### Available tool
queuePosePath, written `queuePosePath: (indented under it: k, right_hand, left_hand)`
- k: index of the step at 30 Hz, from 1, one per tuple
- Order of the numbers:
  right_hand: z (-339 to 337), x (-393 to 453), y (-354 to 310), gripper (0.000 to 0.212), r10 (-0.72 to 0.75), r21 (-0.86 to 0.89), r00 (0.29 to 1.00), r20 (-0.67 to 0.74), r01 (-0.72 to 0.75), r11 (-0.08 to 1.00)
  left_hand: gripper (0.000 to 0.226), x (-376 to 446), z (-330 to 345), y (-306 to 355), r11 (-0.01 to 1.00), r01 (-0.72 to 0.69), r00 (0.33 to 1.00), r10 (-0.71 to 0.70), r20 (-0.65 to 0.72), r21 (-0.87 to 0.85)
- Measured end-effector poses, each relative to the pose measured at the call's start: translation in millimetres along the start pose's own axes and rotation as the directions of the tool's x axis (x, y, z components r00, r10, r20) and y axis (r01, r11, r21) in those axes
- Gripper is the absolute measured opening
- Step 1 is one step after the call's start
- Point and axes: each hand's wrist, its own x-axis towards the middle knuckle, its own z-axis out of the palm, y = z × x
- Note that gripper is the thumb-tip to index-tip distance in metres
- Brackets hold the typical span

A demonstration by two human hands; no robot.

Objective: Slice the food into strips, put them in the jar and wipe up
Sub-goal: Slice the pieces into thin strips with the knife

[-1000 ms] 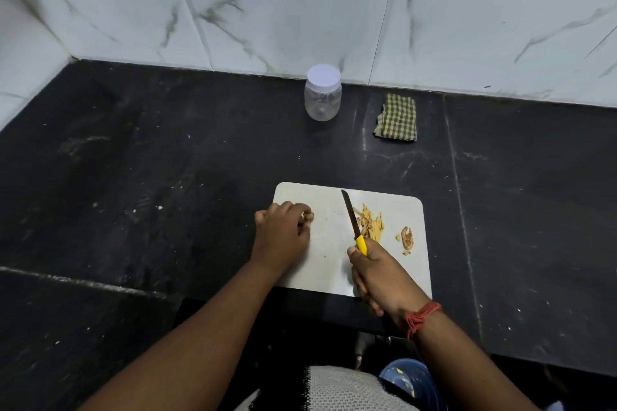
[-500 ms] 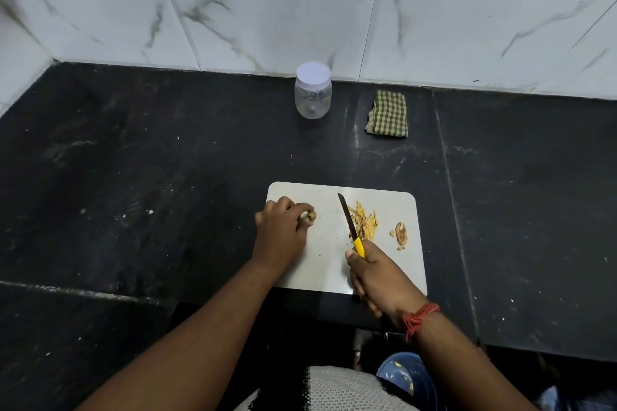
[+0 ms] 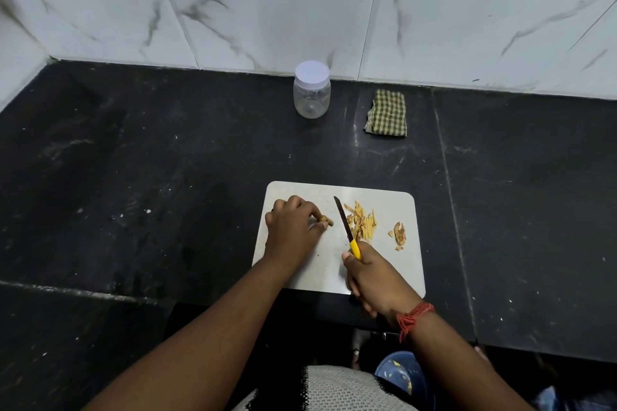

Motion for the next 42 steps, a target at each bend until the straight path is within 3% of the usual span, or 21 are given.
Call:
queuePosePath:
  k: [9, 14, 42]
  right_hand:
    - [1, 2, 2, 0.022, 0.027, -0.018, 1.000, -0.002, -0.027, 0.999]
    - [6, 6, 2, 0.021, 0.056, -0.023, 0.998, 0.005, -0.056, 0.998]
    - [22, 26, 5, 0.023, 0.078, -0.192, 0.997, -0.002, -0.077, 0.978]
  left_hand:
    - [0.021, 3, -4, 1, 0.997, -0.071, 0.997, 0.071, 0.001, 0.019]
    - [0.020, 0, 2, 0, 0.996, -0.004, 0.999, 0.001, -0.035, -0.088]
    - [0.009, 4, 5, -1, 0.985, 0.067, 0.997, -0.071, -0.020, -0.158]
